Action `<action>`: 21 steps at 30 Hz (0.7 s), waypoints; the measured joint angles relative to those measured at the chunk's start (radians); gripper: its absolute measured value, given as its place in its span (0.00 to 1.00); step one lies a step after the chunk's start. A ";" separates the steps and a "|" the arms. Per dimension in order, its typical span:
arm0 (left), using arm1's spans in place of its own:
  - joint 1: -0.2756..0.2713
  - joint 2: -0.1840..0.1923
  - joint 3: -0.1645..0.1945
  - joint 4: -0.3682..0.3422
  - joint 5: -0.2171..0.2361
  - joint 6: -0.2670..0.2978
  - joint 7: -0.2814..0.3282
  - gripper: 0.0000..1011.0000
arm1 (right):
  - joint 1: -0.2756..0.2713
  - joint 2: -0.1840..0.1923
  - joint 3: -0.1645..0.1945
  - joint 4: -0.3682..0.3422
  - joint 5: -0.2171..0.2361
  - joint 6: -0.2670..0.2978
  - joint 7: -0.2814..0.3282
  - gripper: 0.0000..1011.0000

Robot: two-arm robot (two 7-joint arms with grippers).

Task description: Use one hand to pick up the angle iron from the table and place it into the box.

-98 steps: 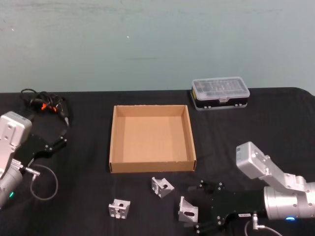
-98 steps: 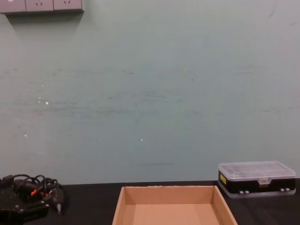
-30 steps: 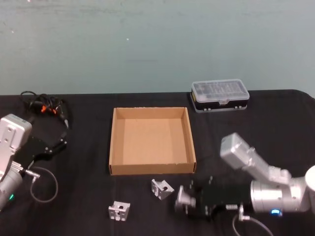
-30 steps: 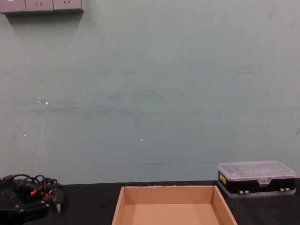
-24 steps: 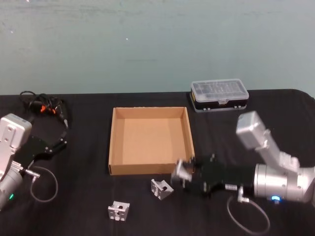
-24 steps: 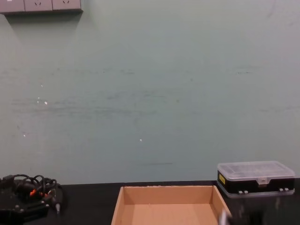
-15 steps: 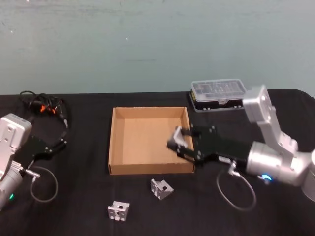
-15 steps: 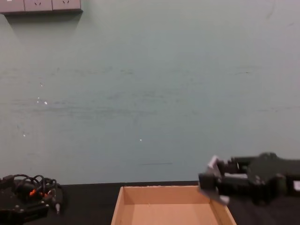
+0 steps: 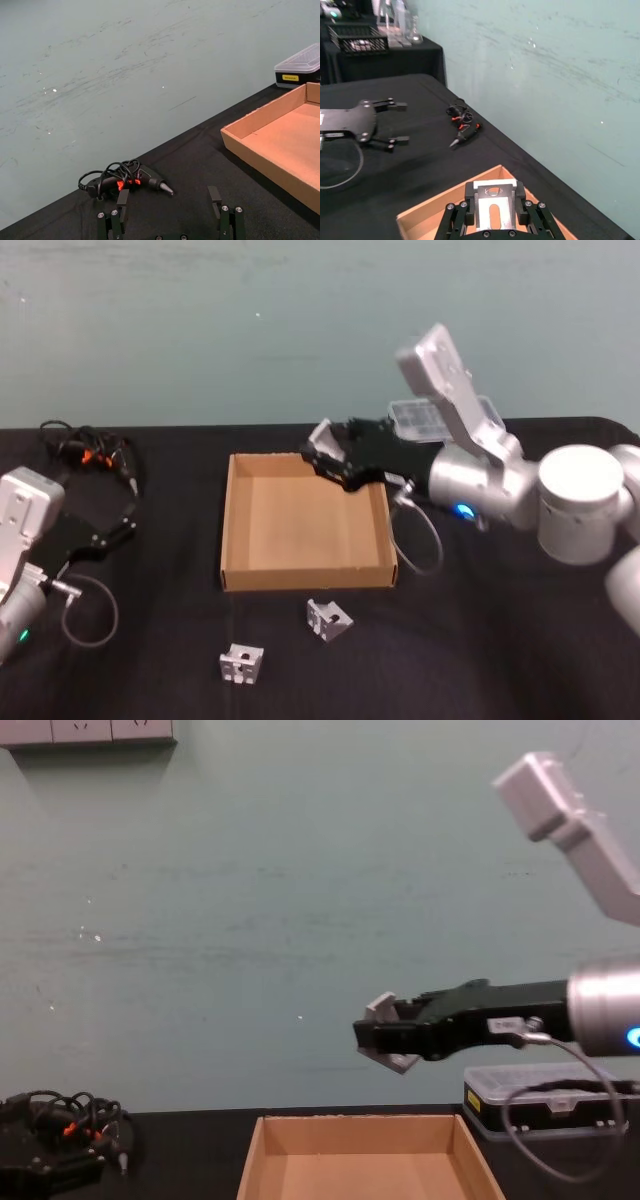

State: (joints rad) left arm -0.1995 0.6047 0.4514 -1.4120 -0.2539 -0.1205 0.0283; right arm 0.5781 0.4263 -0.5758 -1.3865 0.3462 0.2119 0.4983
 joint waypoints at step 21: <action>0.000 0.000 0.000 0.000 0.000 0.000 0.000 0.99 | 0.253 -0.196 -0.087 0.371 -0.072 0.272 0.047 0.45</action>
State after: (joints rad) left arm -0.1995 0.6047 0.4514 -1.4120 -0.2538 -0.1205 0.0283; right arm 0.8311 0.2304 -0.6624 -1.0156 0.2742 0.4836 0.5448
